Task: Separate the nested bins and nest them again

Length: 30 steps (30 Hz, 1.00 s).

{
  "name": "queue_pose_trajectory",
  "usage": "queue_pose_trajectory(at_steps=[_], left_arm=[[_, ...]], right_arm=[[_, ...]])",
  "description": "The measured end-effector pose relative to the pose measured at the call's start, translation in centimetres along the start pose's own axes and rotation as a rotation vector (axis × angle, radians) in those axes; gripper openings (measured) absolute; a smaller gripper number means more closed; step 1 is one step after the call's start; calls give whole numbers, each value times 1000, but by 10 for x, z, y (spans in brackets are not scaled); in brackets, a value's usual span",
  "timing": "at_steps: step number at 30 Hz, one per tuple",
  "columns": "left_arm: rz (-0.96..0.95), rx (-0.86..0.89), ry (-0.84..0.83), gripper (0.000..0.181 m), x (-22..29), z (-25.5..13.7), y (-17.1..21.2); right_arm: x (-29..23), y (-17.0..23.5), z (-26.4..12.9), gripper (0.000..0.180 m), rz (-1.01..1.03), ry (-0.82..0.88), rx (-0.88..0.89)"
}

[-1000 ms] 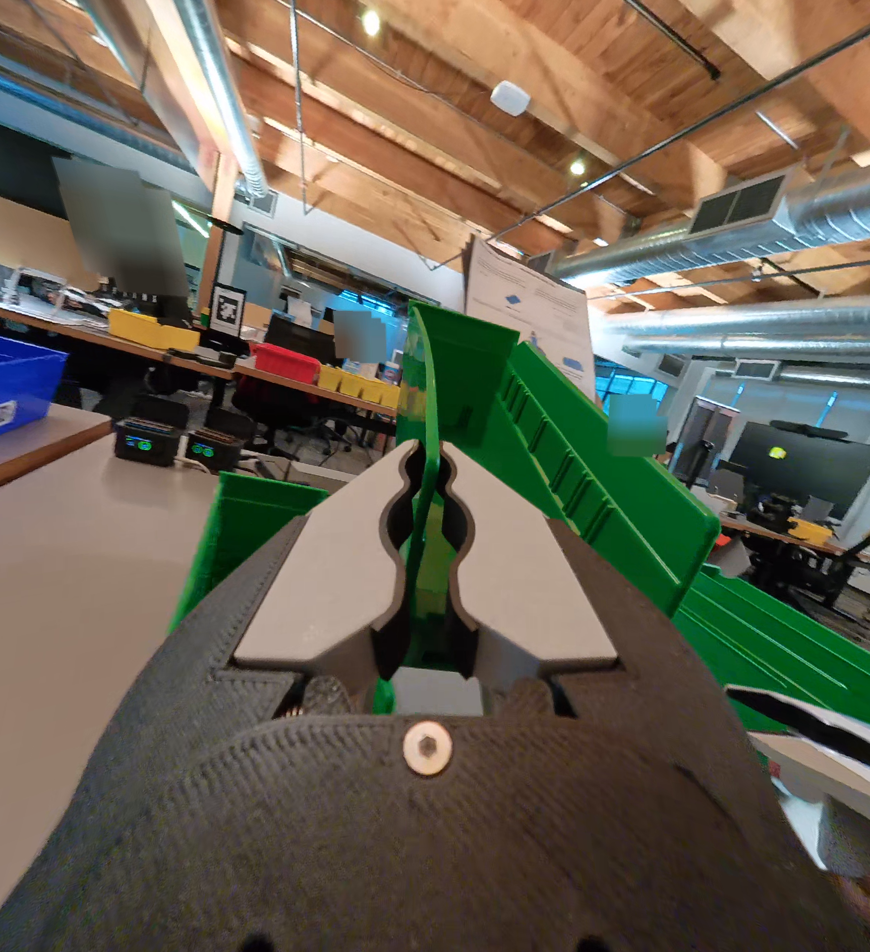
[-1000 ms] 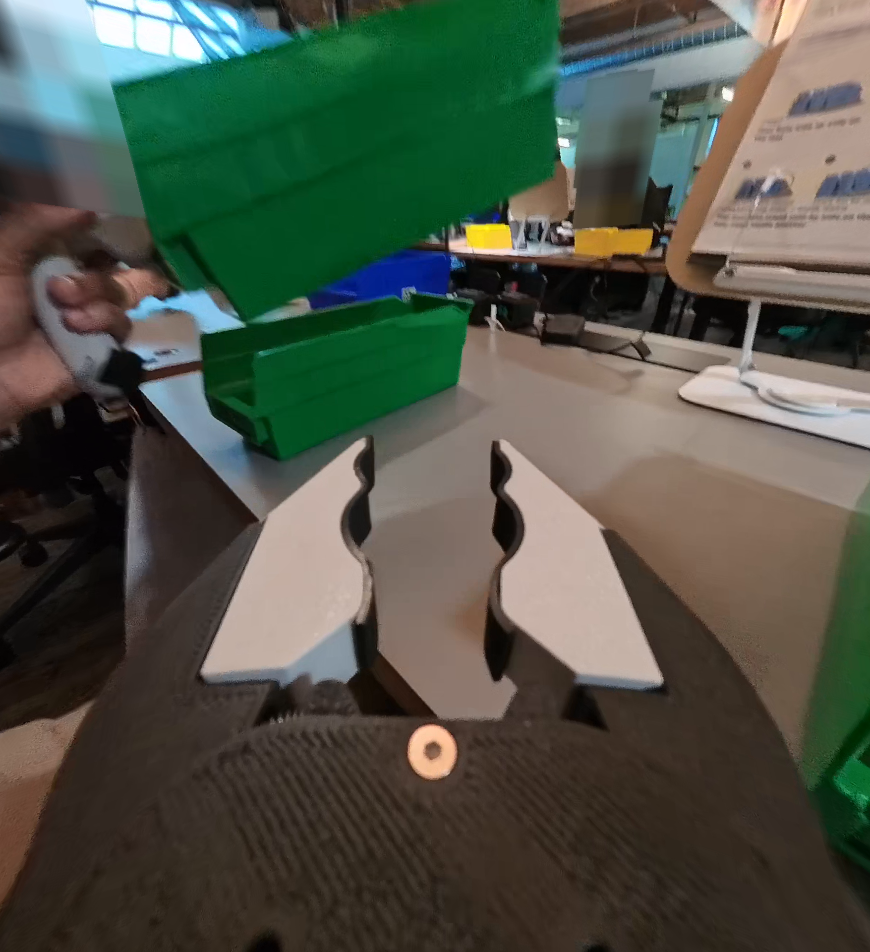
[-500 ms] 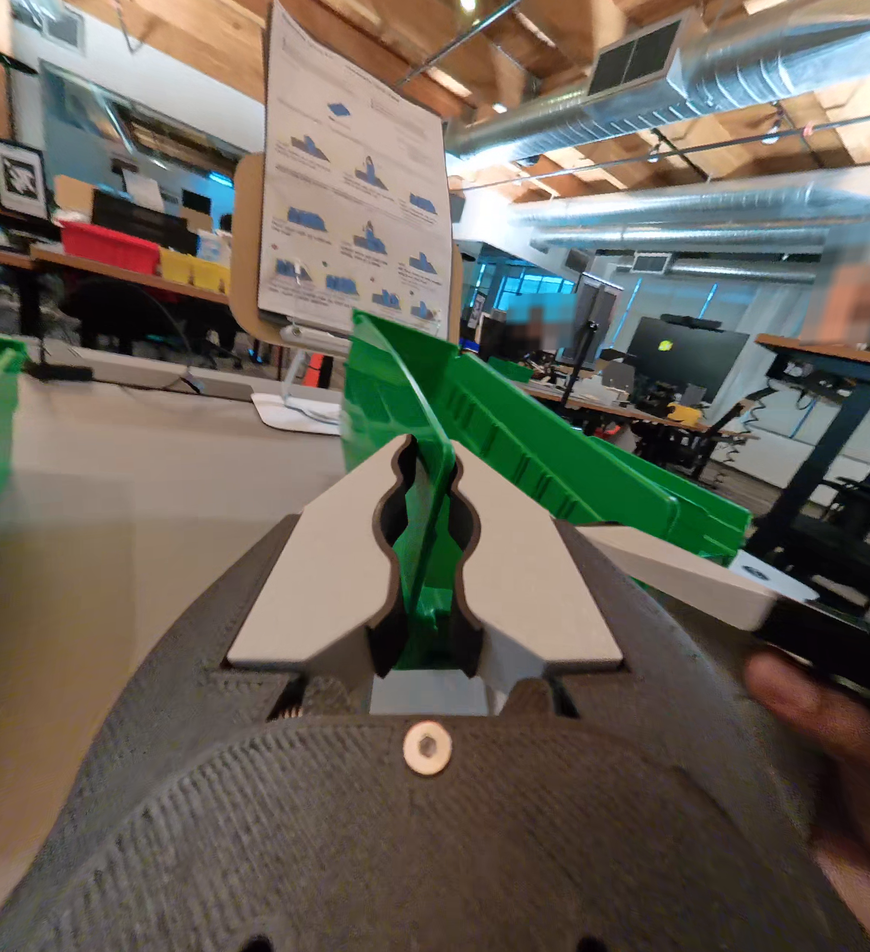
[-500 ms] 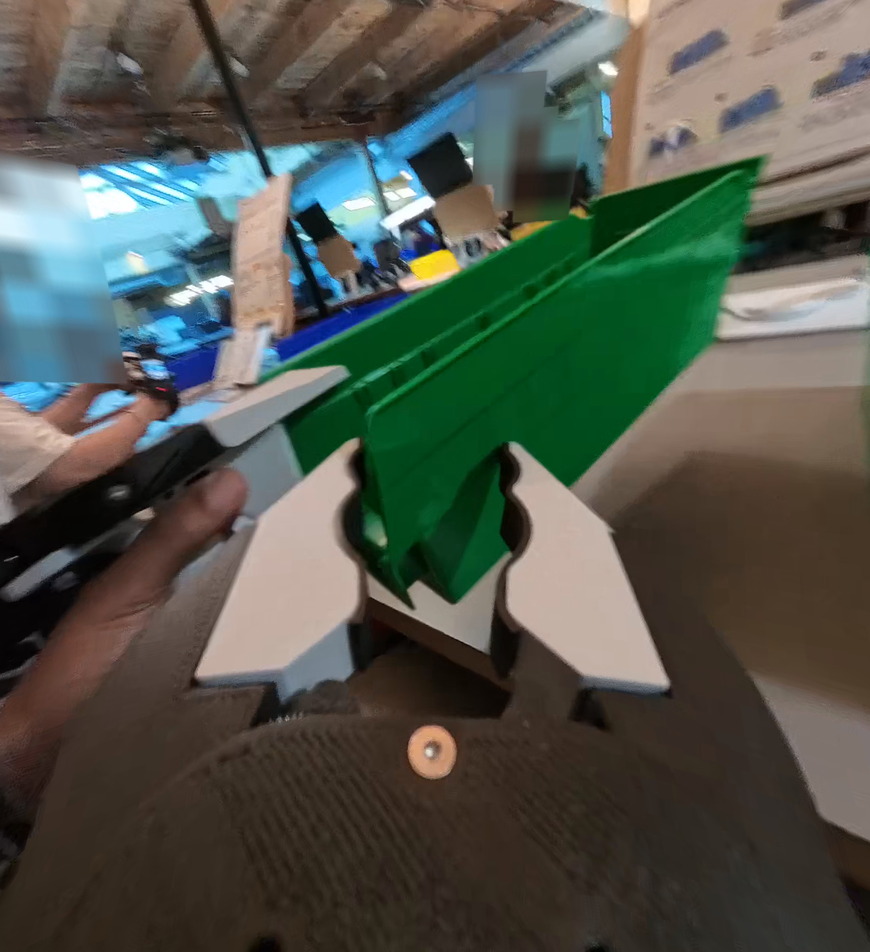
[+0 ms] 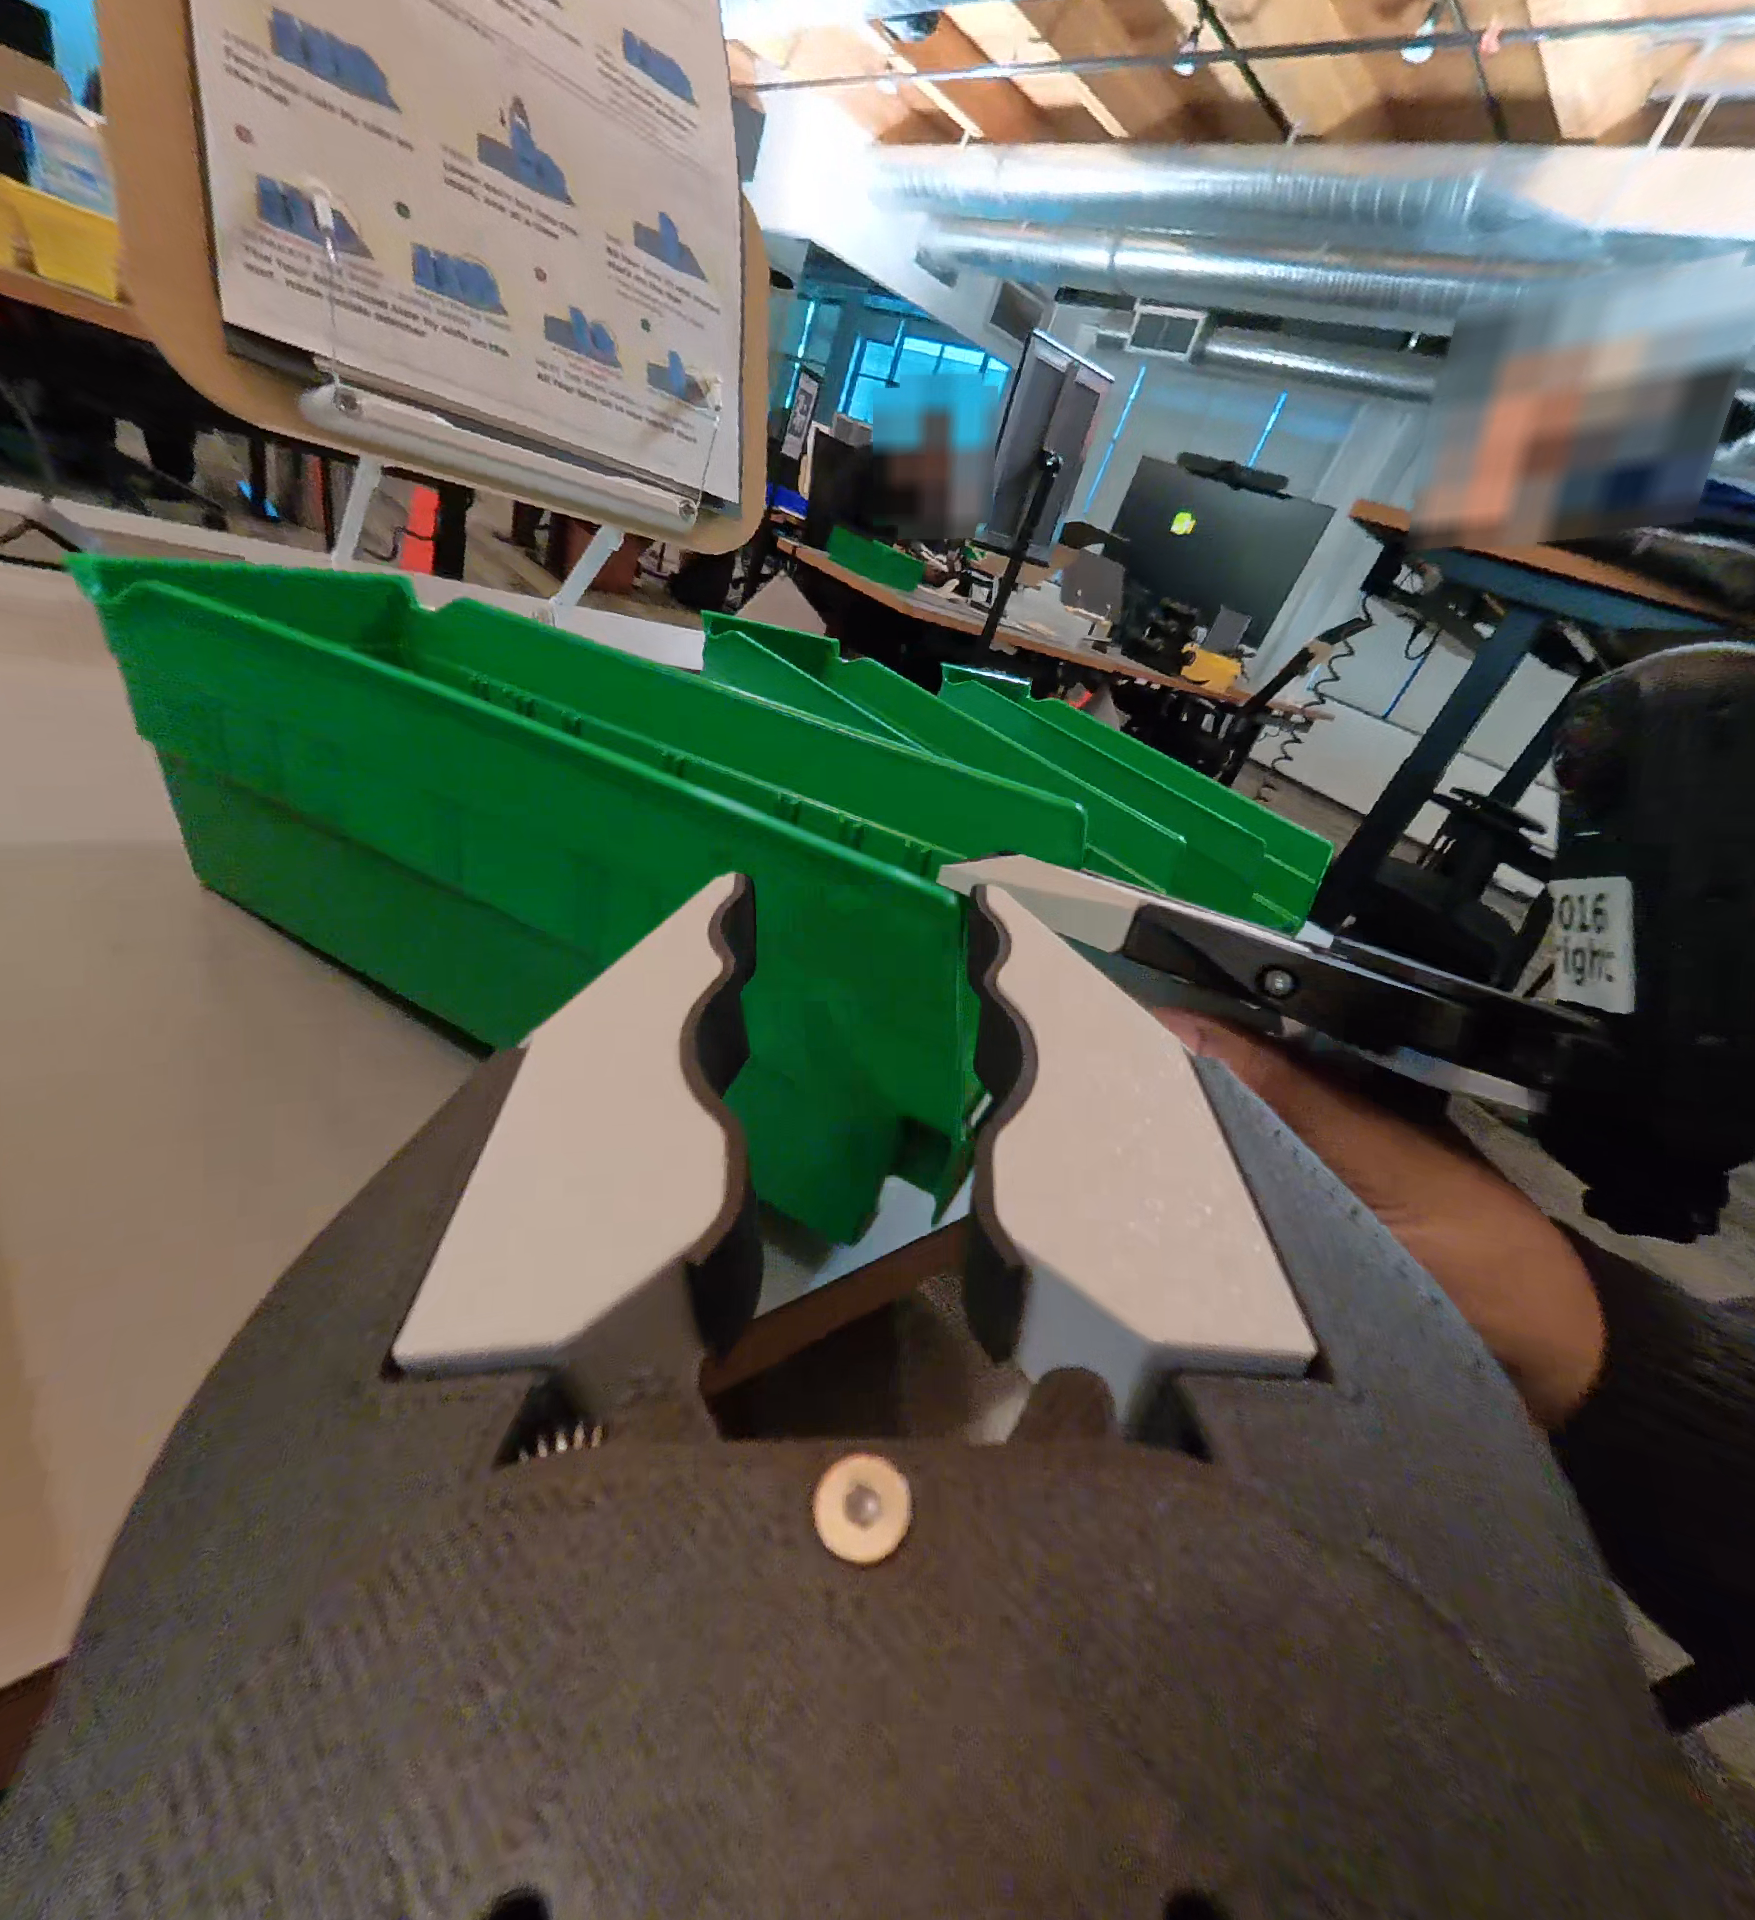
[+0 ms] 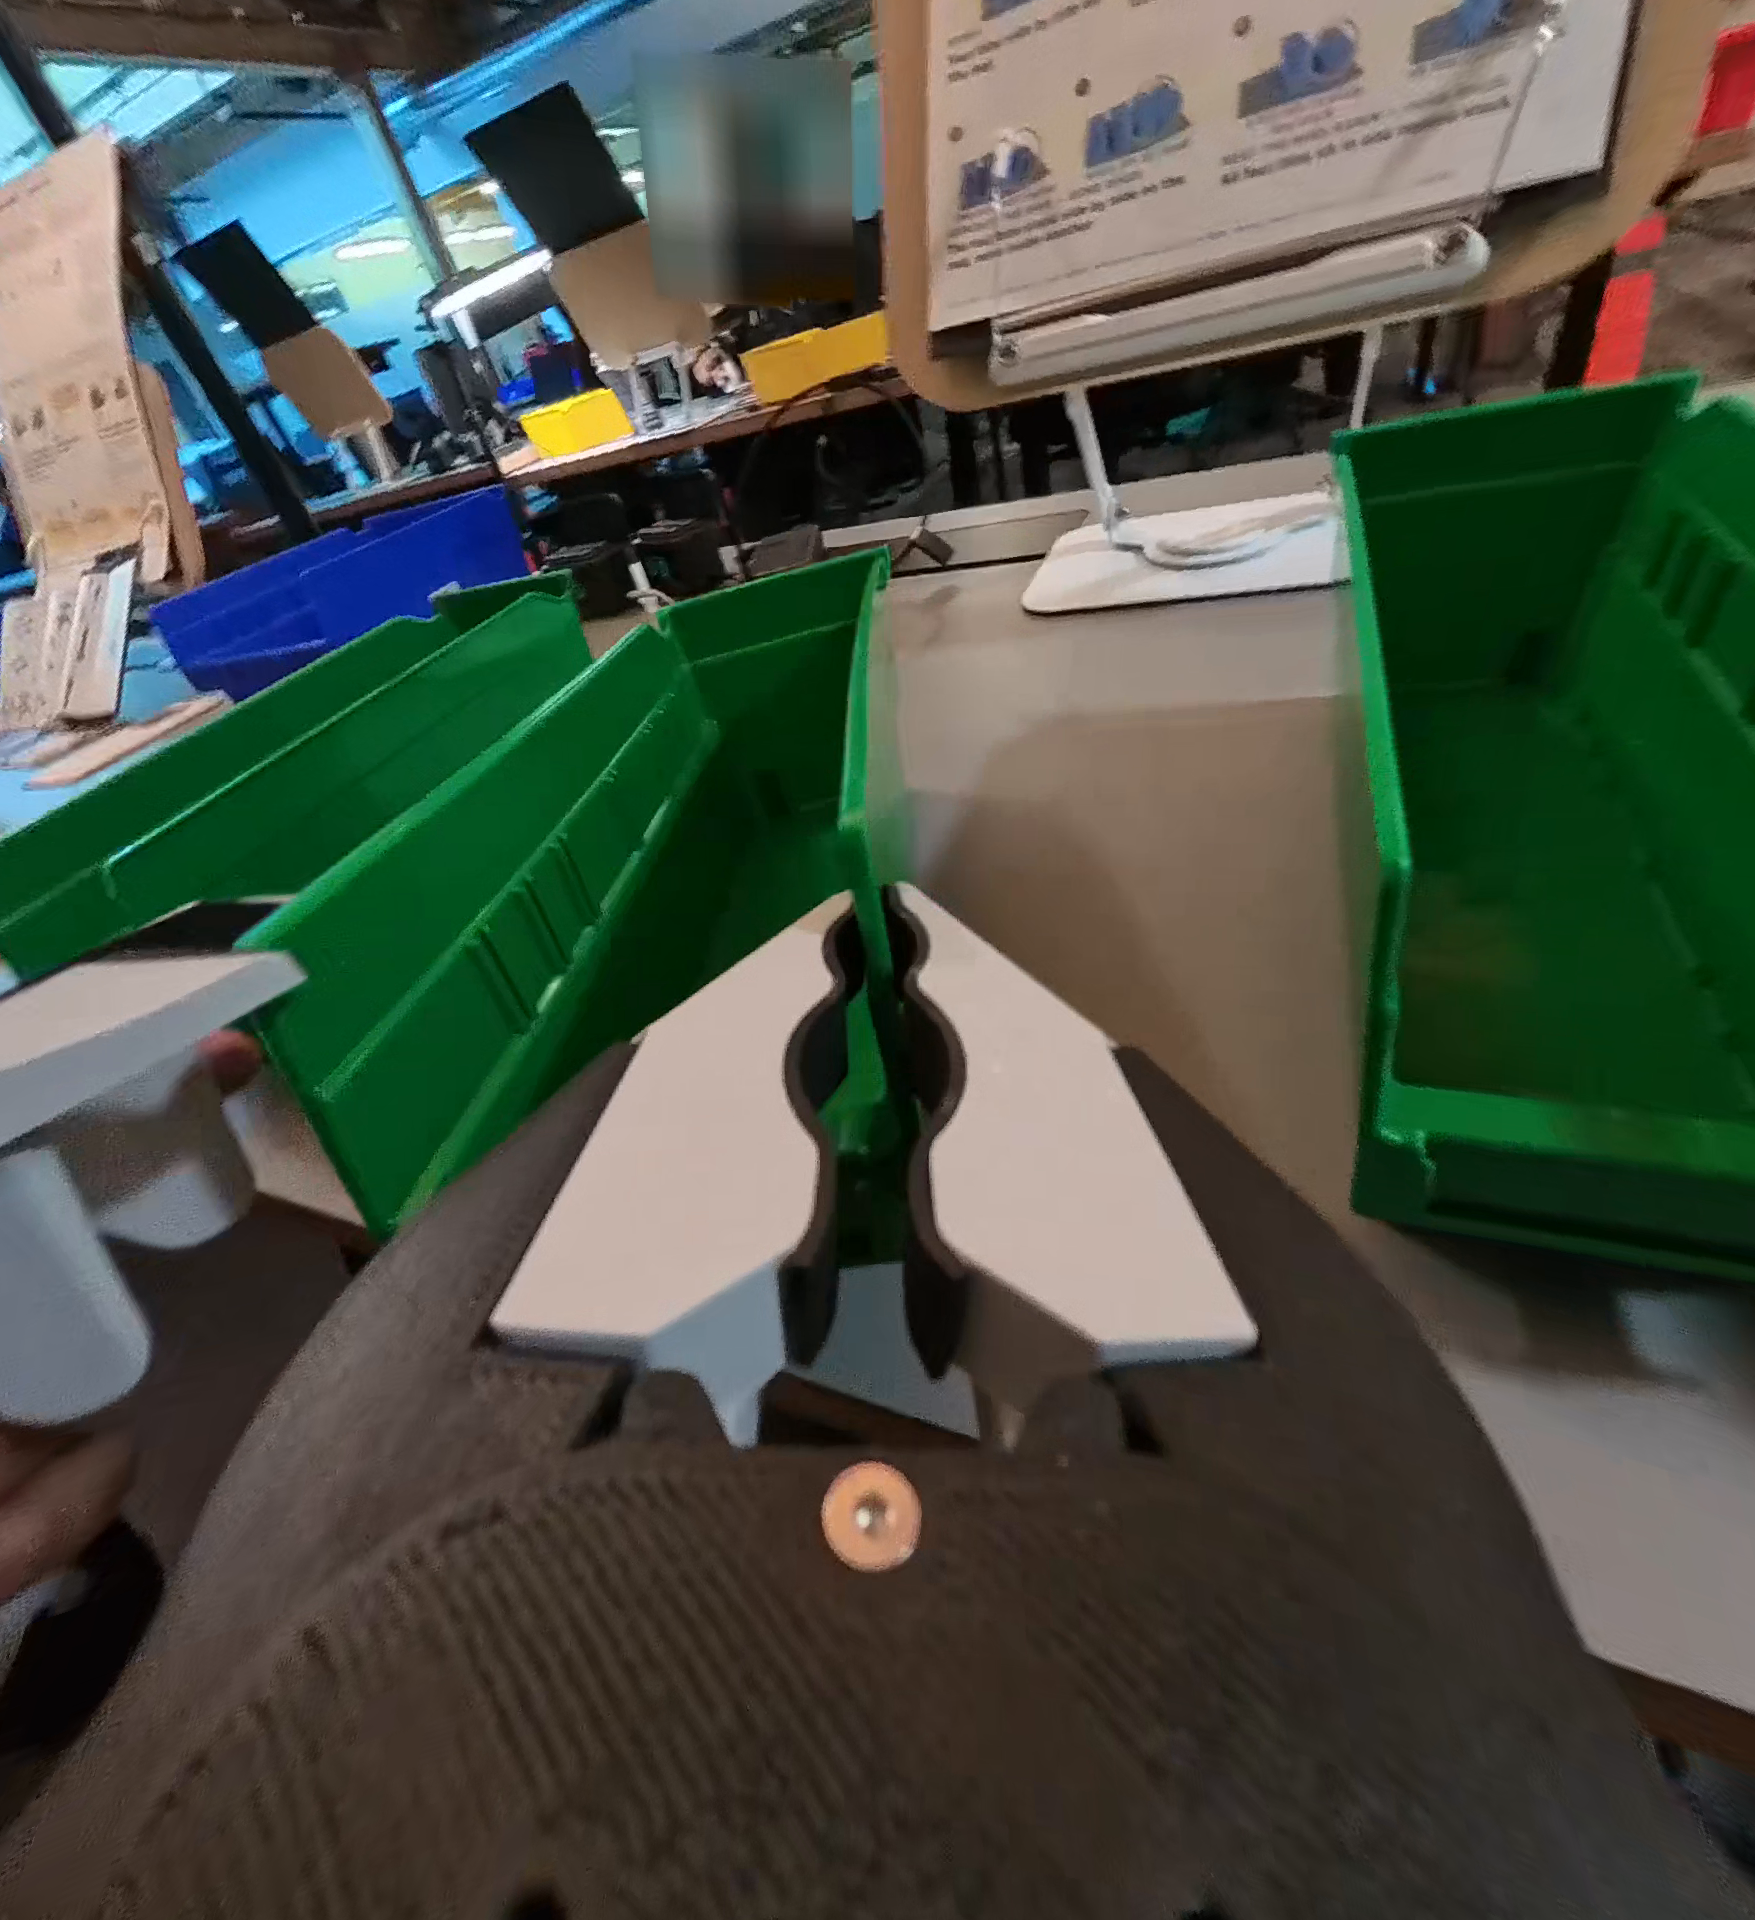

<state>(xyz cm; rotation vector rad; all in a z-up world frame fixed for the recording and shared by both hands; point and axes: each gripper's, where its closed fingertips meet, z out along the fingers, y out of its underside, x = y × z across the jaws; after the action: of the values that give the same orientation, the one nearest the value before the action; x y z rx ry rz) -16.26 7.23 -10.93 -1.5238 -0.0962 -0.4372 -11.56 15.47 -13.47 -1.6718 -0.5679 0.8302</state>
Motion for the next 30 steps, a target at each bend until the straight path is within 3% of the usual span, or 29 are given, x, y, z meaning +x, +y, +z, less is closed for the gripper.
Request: queue_pose_trajectory(at_steps=[1, 7, 11, 22, 27, 30], left_arm=[[-11, -1, -5, 40, -3, -1, 0], [-59, 0, -81, 43, -24, -14, -3], [-55, -6, -128, 43, -34, -22, -2], [-62, -41, -174, 46, -43, -32, 2], [-51, -58, -165, 47, -39, -30, 6], [-29, -40, -146, 47, -33, -29, 1]], right_arm=[[4, 1, 2, 1, 25, 19, 5], [21, 5, 17, 1, -44, 156, 35], [27, 20, 28, 1, 20, 220, 4], [9, 23, 43, 3, -87, 220, -2], [-5, 34, 42, 32, -28, 113, -74], [-13, 16, 31, 42, -26, 60, -10]])
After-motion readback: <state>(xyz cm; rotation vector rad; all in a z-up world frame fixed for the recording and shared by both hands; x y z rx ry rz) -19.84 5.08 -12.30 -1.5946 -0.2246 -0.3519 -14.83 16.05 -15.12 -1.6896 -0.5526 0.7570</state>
